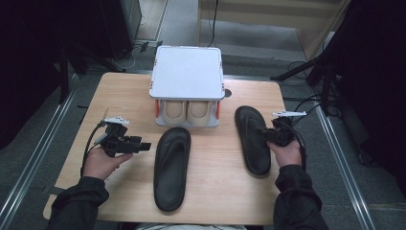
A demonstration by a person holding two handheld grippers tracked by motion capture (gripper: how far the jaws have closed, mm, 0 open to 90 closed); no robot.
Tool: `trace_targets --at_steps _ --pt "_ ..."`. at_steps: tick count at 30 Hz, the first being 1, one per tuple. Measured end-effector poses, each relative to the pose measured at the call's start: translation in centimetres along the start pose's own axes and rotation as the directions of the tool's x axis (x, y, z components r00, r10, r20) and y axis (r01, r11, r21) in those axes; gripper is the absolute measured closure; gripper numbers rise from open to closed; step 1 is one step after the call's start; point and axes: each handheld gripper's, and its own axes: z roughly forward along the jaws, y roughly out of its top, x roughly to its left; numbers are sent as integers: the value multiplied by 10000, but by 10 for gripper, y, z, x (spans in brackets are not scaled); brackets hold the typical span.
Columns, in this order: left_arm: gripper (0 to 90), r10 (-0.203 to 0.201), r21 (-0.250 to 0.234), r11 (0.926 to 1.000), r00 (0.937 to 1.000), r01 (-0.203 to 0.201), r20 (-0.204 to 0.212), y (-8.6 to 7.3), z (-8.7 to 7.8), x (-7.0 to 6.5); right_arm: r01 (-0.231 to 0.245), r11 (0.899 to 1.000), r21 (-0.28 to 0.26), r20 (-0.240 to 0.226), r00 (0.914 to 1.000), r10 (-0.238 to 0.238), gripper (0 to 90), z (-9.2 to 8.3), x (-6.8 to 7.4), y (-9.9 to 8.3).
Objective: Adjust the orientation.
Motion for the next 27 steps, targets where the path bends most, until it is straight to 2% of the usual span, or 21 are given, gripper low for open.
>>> trace_targets --at_steps 6,9,15,23,27 --pt "400 31 -10 10000 10000 -31 27 -2 -1 -1 -123 9995 -290 523 9985 138 724 -3 -16 2" --pt "399 74 20 10000 10000 -74 -15 -4 -1 -2 -258 9992 -314 636 9976 278 680 -2 -23 2" --pt "398 43 3 10000 10000 -43 -62 -8 -2 -3 -411 9992 15 584 9975 409 678 9 -30 0" --pt "398 35 0 10000 9999 -35 -112 -12 -4 -5 -341 9980 531 759 9967 301 680 25 -31 0" --pt "398 7 16 10000 9999 -7 -125 -14 -5 -5 -481 9960 751 738 9964 426 697 32 -33 0"
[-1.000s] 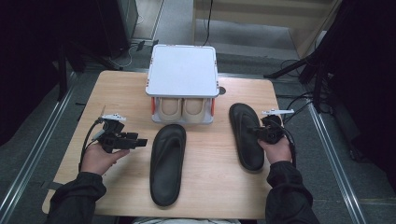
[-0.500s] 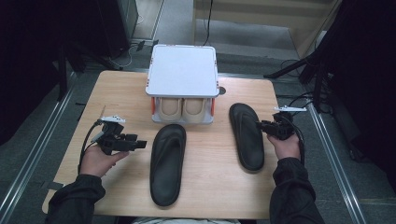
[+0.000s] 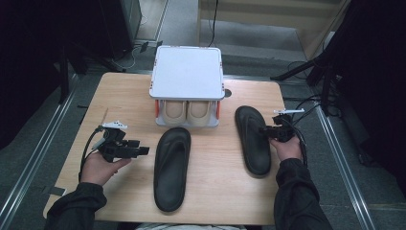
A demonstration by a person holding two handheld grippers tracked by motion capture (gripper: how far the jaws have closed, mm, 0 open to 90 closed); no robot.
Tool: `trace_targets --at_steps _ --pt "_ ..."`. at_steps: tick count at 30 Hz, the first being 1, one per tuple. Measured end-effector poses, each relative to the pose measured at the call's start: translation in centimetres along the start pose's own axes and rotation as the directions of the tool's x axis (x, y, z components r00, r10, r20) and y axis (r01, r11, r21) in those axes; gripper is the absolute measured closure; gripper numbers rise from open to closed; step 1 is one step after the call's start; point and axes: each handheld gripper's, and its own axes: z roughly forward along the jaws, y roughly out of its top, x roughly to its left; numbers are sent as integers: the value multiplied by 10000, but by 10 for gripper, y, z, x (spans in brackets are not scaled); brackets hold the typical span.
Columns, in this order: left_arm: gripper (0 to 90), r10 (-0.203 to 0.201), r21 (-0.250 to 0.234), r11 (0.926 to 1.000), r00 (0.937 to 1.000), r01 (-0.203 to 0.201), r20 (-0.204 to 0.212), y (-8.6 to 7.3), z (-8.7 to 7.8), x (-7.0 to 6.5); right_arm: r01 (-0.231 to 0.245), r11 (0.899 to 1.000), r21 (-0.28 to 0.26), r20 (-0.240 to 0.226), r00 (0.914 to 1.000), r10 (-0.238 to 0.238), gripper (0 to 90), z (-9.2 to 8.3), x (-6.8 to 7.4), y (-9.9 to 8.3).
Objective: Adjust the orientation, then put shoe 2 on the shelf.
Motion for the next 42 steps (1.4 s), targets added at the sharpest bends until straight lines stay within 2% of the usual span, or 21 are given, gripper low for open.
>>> trace_targets --at_steps 12,17,22,24,27,35,36,39,42 --pt "397 -32 -118 9999 10000 31 -32 -2 -2 0 -233 9994 254 9 9997 233 734 3 -2 2" --pt "396 -9 -99 10000 10000 9 -51 -2 -2 1 -300 9993 232 118 9995 297 736 -1 0 4" --pt "397 -38 -137 9999 10000 37 -55 -2 -2 -1 -402 9989 224 36 9992 402 737 -4 1 5" --pt "400 53 -286 9996 9997 -60 -238 -2 -3 -2 -426 9989 205 -17 9991 426 737 -6 1 5" --pt "406 161 -554 9983 9996 -174 -237 -1 -6 -3 -448 9988 190 -99 9989 450 737 -9 5 6" --pt "409 227 -436 9988 9996 -235 -194 -1 -5 -3 -308 9990 326 -499 9982 324 737 -17 24 2" --pt "415 202 -461 9987 9994 -214 -263 -1 -6 -3 -280 9989 380 -564 9980 302 737 -18 27 2" --pt "539 181 -728 9971 9995 -200 -262 0 -10 -4 -207 9989 416 -627 9978 233 736 -21 35 0" --pt "636 114 -913 9958 9999 -118 -52 0 -14 -3 -274 9985 465 -726 9969 308 736 -24 41 -4"
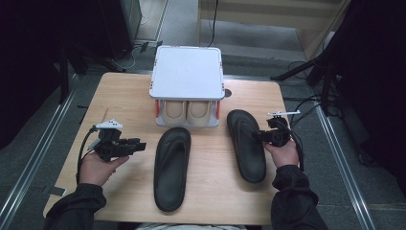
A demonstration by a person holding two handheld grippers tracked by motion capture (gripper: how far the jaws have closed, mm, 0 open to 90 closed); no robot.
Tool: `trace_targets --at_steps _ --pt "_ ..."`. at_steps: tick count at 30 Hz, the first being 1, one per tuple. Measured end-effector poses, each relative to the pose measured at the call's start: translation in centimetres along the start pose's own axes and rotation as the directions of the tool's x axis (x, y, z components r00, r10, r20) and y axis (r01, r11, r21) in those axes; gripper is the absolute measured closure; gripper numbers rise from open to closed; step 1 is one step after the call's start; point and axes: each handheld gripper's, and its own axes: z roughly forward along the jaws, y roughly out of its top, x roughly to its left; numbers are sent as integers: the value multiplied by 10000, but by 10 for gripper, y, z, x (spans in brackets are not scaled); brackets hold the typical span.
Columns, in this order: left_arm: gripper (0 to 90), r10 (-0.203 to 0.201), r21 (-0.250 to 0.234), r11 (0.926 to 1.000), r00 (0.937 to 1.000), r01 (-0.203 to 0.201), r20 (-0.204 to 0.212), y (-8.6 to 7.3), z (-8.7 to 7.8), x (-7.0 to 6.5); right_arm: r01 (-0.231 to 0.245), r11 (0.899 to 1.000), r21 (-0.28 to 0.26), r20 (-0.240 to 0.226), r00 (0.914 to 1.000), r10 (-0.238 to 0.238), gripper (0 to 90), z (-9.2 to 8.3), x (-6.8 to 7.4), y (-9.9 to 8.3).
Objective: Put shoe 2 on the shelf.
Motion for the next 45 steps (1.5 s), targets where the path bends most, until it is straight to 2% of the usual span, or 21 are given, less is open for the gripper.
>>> trace_targets --at_steps 3,10,14,20,29,32,35,38,45 --pt "707 28 198 9998 9999 -31 142 -1 1 1 -54 10000 32 -103 9999 54 736 -3 7 -5" --pt "897 347 136 9993 9992 -349 200 -2 6 -1 252 9997 -41 -362 9990 -254 735 -9 29 -17" --pt "900 338 429 9985 9992 -347 215 -3 16 -2 413 9991 83 -540 9977 -408 736 -7 44 -23" --pt "900 400 454 9981 9986 -415 338 -3 26 -3 684 9976 133 -576 9961 -676 735 -3 63 -28" --pt "899 461 850 9953 9989 -458 -16 -3 41 -1 907 9956 238 -774 9931 -887 734 6 86 -40" --pt "888 552 911 9944 9984 -541 -97 -4 46 0 1033 9943 257 -751 9920 -1011 733 10 89 -40" --pt "888 523 1040 9932 9986 -522 18 -4 51 2 1093 9935 318 -755 9914 -1067 732 15 92 -40" --pt "888 606 1350 9890 9981 -610 68 -5 57 4 1161 9923 438 -738 9909 -1126 732 21 95 -40" --pt "888 825 1645 9826 9962 -860 280 -6 65 1 1270 9910 423 -674 9900 -1240 730 29 103 -41"
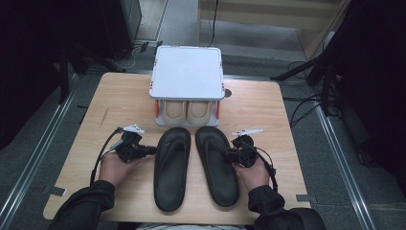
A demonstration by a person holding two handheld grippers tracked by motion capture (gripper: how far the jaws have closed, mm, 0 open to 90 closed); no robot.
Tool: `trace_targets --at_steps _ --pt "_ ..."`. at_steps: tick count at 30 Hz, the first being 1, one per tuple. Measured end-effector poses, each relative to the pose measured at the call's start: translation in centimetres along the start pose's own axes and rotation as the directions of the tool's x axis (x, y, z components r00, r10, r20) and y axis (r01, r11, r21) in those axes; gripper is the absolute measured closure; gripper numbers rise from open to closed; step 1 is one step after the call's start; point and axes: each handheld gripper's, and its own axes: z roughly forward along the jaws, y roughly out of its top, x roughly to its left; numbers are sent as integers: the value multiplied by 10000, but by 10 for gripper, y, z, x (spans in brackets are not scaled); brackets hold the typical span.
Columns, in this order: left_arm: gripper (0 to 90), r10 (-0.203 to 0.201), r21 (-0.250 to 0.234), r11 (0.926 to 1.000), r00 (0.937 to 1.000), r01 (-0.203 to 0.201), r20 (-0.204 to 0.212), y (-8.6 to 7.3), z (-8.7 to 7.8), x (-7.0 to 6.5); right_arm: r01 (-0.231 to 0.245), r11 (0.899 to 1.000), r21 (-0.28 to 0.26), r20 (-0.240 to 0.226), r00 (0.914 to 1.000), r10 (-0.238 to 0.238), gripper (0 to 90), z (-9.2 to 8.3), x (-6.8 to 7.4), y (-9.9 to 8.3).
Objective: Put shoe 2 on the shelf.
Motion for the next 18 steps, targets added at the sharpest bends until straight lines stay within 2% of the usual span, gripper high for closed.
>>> trace_targets --at_steps 5,7,9,16,18 --pt "887 71 55 10000 10000 -71 2 0 0 -2 -3 10000 83 -141 9999 4 728 6 4 -1" --pt "888 97 109 9999 9999 -98 109 0 1 -3 -151 9999 78 -209 9997 153 728 8 5 -2" --pt "889 271 131 9995 9996 -272 29 0 1 -6 -177 9998 20 -223 9996 178 728 9 6 -2" --pt "888 343 221 9992 9994 -344 71 -1 2 -10 -167 9999 3 -233 9996 167 727 9 6 -2" --pt "887 395 299 9988 9990 -400 200 -1 3 -14 -148 9999 -28 -296 9995 147 724 10 8 -3"
